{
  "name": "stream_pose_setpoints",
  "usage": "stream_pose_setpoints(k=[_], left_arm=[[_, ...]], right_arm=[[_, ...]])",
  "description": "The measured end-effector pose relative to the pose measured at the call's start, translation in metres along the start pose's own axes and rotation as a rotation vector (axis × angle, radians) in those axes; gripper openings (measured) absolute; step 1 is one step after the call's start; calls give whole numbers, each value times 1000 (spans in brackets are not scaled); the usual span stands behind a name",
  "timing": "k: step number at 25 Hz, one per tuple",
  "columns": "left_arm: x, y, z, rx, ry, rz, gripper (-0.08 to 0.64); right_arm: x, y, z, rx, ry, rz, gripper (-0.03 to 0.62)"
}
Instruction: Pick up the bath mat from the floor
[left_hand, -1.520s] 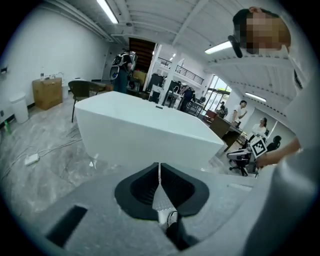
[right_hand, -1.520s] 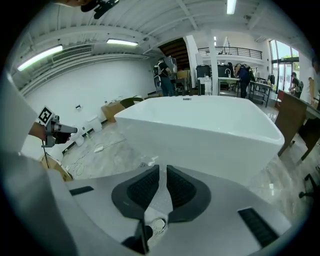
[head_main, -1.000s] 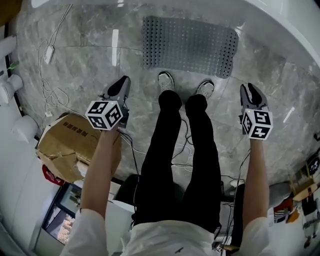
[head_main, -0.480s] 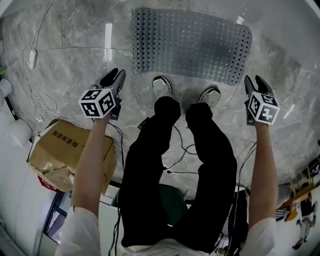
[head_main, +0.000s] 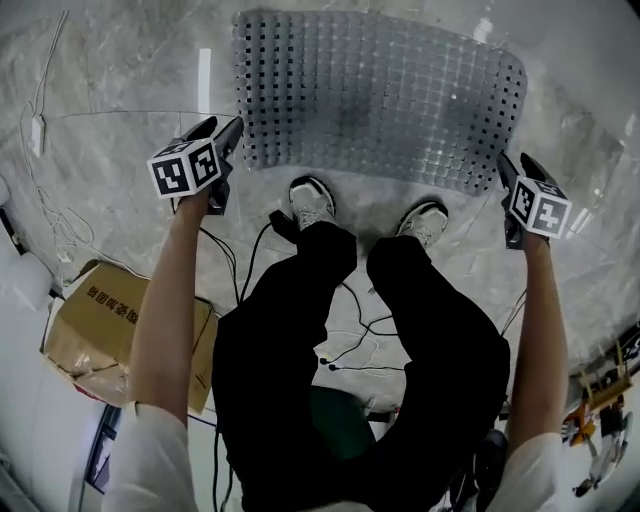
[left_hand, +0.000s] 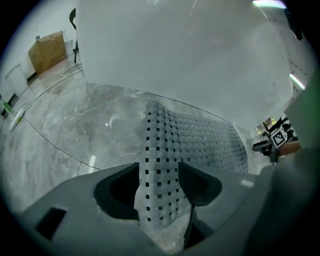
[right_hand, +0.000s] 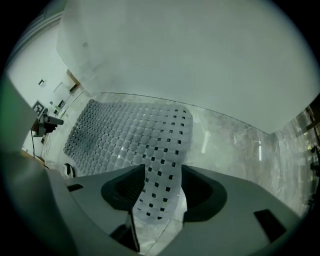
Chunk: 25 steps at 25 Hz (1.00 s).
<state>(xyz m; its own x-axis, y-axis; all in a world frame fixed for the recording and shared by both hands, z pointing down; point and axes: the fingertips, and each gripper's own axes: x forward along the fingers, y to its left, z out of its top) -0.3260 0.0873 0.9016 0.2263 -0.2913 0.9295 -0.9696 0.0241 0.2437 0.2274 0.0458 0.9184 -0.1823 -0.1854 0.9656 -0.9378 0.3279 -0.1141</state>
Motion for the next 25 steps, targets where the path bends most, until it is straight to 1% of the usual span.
stream_pose_setpoints(k=[2,4,7,9,12,13,15,17,19,22,25], left_arm=[[22,4,3,-9,7,-15,244],[39,12,3,-35,17,-24,261],[59,24,-2,-59,54,-38,278],[72,28,-4,-69,78,-56,284],[81,33,-6,-75,94,-86,277],[81,34,-6,-77,96,-101,271],[82,31,-7,-96,99,-129,206],[84,29,-7,-105,109,-116,185],[83,27,-8,-89,136,-96,162],[76,18,-5,-47,167,-93,128],[60,-1,1,-27,166,-110,95]], right_arm=[[16,-8,-3,36,-2,10,201],[29,-13,-5,68,-7,26,216],[45,-15,-8,111,-10,72,244],[54,-16,-7,118,-7,102,253],[69,-11,-6,108,32,125,253],[74,-10,-7,105,49,119,253],[80,-11,-10,104,79,97,253],[82,-13,-12,98,97,76,253],[80,-13,-13,86,107,79,252],[72,-5,-7,71,100,88,190],[56,15,0,56,88,104,107]])
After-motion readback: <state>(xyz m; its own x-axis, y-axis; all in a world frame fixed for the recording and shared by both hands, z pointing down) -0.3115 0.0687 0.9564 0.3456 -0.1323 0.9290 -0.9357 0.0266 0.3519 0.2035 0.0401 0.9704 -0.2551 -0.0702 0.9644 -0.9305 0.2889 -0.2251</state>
